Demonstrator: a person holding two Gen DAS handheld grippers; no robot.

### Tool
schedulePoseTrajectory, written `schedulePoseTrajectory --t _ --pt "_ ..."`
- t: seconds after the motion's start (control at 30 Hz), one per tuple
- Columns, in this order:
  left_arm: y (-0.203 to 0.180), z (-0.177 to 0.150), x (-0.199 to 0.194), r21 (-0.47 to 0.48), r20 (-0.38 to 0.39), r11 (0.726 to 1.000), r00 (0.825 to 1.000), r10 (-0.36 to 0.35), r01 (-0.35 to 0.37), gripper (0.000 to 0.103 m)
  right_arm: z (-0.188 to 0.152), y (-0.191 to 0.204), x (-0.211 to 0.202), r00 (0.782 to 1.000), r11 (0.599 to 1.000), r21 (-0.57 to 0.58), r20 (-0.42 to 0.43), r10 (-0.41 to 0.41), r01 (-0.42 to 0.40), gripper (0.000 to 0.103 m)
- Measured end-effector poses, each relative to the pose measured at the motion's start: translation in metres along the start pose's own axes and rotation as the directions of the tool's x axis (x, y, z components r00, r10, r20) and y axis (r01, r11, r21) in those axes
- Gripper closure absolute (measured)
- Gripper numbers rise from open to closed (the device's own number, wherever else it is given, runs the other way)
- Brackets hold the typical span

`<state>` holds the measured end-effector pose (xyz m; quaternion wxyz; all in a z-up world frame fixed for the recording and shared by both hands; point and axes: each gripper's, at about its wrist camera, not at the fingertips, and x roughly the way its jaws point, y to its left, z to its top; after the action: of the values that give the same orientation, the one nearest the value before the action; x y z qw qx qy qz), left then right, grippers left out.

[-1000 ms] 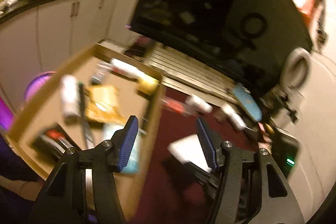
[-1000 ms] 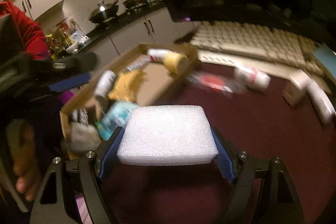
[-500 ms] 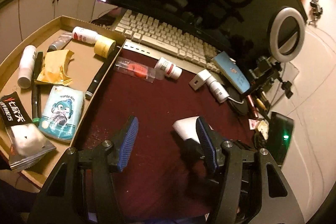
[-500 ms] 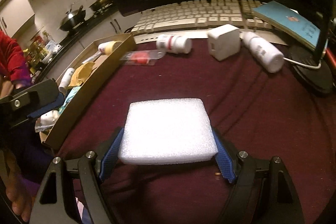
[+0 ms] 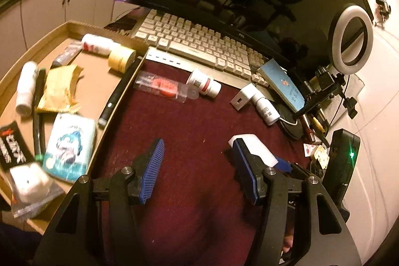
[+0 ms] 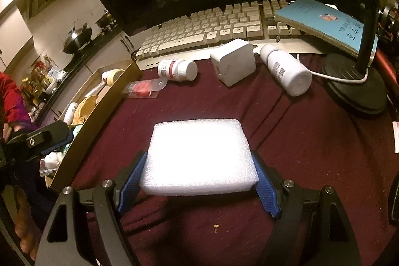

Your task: Organize objects

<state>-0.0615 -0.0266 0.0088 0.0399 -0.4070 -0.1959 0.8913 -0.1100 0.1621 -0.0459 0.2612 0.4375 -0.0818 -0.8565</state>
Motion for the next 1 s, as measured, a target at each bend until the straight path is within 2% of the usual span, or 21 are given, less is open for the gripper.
schedulePoseTrajectory --t 0.17,0.33,0.4,0.47,0.57,0.8,1.0 --pt "-0.008 0.007 0.005 0.021 -0.004 1.0 1.0 0.0 0.0 0.046 -0.001 0.0 0.002 1.0 1.0 -0.006 -0.008 0.002 -0.002 0.022" --pt "-0.006 0.001 -0.005 0.003 0.006 1.0 1.0 -0.026 0.026 0.046 -0.005 0.01 0.003 0.999 0.996 -0.079 -0.012 -0.039 0.038 0.024" --pt "-0.002 -0.007 -0.013 -0.012 0.014 0.999 0.999 -0.037 0.037 0.046 -0.005 0.011 0.001 1.0 0.997 -0.08 -0.009 -0.018 0.018 0.024" --pt "0.003 -0.017 -0.026 -0.021 0.053 0.999 0.998 -0.029 0.03 0.046 -0.006 0.012 -0.002 1.0 0.998 -0.065 0.006 0.0 0.0 0.024" --pt "0.007 -0.03 -0.043 -0.003 0.098 1.0 0.995 -0.016 0.016 0.046 -0.003 0.02 -0.007 0.997 0.996 -0.05 0.033 0.069 -0.067 0.024" --pt "0.039 -0.037 -0.07 -0.072 0.174 0.994 0.982 -0.072 0.086 0.046 0.02 0.078 0.002 0.985 0.979 -0.132 0.053 0.162 -0.153 0.024" --pt "0.084 -0.037 -0.084 -0.176 0.2 0.98 0.978 -0.057 0.093 0.045 0.046 0.146 0.04 0.984 0.962 -0.215 0.033 0.178 -0.166 0.024"
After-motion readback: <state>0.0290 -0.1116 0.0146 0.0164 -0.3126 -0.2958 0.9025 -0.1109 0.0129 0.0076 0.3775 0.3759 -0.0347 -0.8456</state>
